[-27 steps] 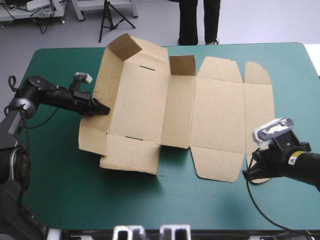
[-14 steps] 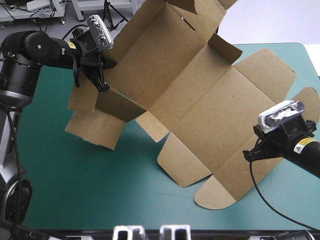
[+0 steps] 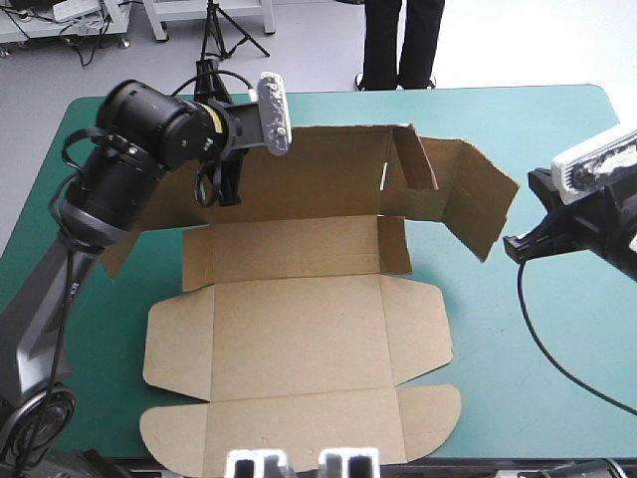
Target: Fold the box
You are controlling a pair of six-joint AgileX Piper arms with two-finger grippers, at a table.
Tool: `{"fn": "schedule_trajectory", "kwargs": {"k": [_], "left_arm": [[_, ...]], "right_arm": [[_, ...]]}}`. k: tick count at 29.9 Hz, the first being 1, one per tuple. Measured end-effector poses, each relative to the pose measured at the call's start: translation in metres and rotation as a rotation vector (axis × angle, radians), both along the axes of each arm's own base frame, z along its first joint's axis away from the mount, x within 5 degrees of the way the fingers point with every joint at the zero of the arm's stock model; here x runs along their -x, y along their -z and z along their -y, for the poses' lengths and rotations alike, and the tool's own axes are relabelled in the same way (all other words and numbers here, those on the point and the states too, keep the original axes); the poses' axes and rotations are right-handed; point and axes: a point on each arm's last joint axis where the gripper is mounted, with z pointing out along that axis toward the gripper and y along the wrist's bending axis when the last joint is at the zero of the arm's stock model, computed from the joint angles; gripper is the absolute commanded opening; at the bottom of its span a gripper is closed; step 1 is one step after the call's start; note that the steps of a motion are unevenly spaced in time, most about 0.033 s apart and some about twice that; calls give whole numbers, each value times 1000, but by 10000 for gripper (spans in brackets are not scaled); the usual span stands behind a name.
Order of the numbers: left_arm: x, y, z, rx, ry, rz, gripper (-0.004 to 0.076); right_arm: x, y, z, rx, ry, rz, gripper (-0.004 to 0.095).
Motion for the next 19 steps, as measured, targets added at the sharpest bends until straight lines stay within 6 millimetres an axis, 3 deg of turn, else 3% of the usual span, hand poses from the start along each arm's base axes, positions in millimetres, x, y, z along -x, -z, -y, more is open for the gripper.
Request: {"fn": "schedule_trajectory", "kwargs": {"k": [6, 10, 15, 19], "left_arm": [[13, 15, 34, -93, 26, 85, -8], [15, 39, 40, -145, 54, 81, -8], [24, 60, 26, -128, 73, 184, -8], [40, 66, -6, -15, 73, 350, -8]], "right_arm": [[-14, -15, -2, 24, 4, -22, -18], [-27, -20, -5, 39, 2, -61, -18], [-43, -19, -8, 57, 2, -109, -18], [-55, -15, -10, 66, 1, -141, -18]]}}
